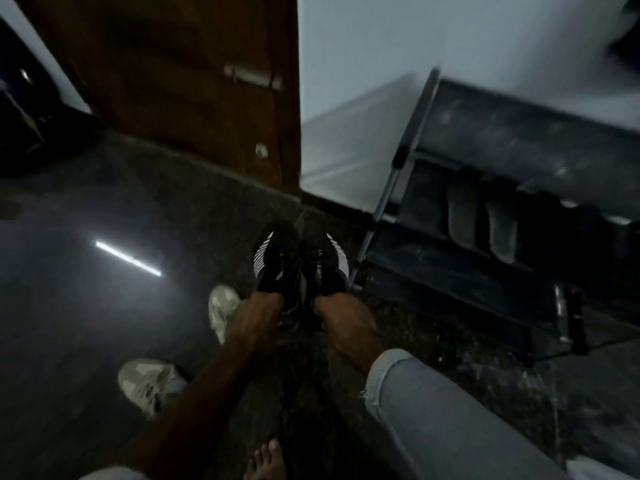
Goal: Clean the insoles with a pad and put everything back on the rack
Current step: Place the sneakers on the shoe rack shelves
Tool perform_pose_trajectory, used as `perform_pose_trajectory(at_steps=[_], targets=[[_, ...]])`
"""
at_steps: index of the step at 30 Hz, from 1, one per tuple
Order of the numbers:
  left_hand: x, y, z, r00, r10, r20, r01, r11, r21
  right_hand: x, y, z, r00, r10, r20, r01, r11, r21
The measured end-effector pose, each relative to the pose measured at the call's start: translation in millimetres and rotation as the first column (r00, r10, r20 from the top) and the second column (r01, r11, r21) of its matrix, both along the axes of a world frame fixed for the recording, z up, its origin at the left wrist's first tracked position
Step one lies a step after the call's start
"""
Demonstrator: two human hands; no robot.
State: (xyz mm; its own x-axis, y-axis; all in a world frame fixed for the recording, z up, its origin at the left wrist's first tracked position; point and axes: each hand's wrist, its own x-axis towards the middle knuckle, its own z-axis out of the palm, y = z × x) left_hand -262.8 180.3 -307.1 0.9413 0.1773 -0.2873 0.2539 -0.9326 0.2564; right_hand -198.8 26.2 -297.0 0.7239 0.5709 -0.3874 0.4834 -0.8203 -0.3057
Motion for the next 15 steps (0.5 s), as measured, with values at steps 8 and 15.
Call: perform_pose_trajectory(at_steps=[8, 15], targets=[[8, 3, 176, 0.988, -0.04, 0.151, 0.022, 0.993, 0.116, 1, 3, 169, 0.975, 0.021, 0.219, -0.039, 0.996, 0.074], [19, -36, 286, 0.962, -0.086, 0.261, 0.045, 0.987, 0.157, 5, -47, 280, 0.917, -0.044, 0.397, -0.022, 0.987, 0.16]])
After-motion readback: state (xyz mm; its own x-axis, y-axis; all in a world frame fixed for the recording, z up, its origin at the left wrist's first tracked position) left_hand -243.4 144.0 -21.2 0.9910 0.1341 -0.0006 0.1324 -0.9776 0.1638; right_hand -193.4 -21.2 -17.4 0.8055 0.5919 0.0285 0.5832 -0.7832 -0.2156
